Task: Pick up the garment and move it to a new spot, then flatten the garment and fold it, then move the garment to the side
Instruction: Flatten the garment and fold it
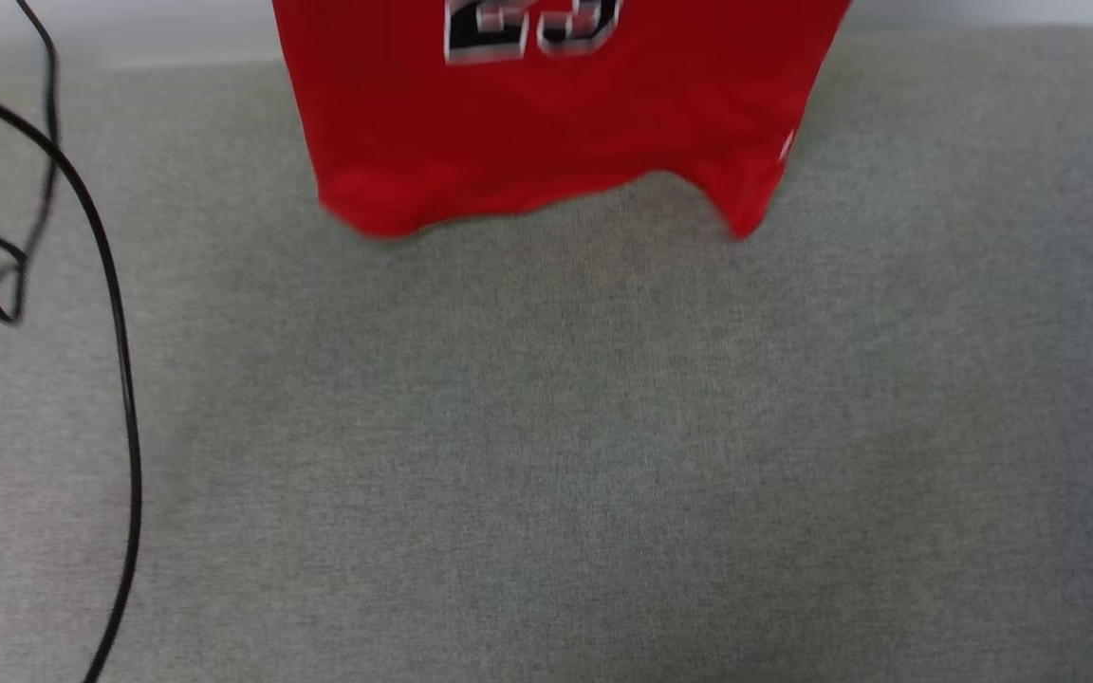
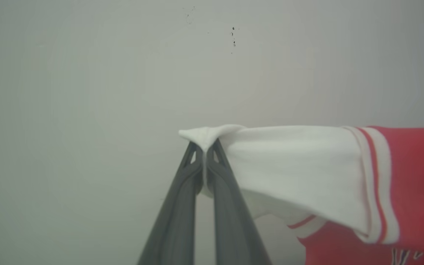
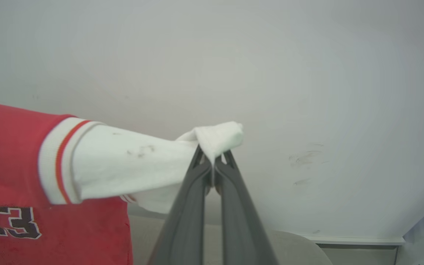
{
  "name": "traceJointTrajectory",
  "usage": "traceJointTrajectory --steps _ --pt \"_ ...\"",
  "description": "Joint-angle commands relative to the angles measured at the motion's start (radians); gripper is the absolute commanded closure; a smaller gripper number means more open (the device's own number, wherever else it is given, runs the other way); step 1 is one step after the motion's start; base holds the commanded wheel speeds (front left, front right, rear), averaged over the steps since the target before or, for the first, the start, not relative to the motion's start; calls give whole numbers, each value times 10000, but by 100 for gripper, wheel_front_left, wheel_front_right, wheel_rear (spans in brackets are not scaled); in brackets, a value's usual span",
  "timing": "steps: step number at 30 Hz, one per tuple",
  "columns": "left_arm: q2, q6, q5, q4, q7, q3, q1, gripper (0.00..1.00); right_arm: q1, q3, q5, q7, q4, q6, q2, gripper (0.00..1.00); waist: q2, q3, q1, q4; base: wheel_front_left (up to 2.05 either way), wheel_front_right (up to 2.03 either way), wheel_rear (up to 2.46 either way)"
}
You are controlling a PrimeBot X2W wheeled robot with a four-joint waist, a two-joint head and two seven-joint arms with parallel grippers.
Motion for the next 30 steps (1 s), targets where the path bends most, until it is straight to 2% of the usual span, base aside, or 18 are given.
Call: traceJointTrajectory --steps 1,7,13,23,30 --pt "32 -115 95 368 -191 -9 -413 100 -595 66 -71 -274 318 -14 69 100 0 624 -2 -88 0 0 0" --pt "114 -408 505 1509 -1090 51 -2184 100 -2865 474 -391 -1441 1603 -14 293 100 0 1466 -2 -236 0 0 0" --pt "90 -576 501 2271 -1546 170 -3278 100 -4353 1038 -496 -2115 2771 -14 451 100 0 2108 -2 -296 0 0 0" --pt "-255 -604 -69 2958 -1538 348 -2873 100 -5260 2043 61 -2864 4467 -13 713 100 0 2890 -2 -213 0 0 0" --pt "-676 -855 -786 3469 -1550 538 -1837 100 -4600 2856 863 -3525 5384 -14 699 100 0 2957 -2 -53 0 0 0"
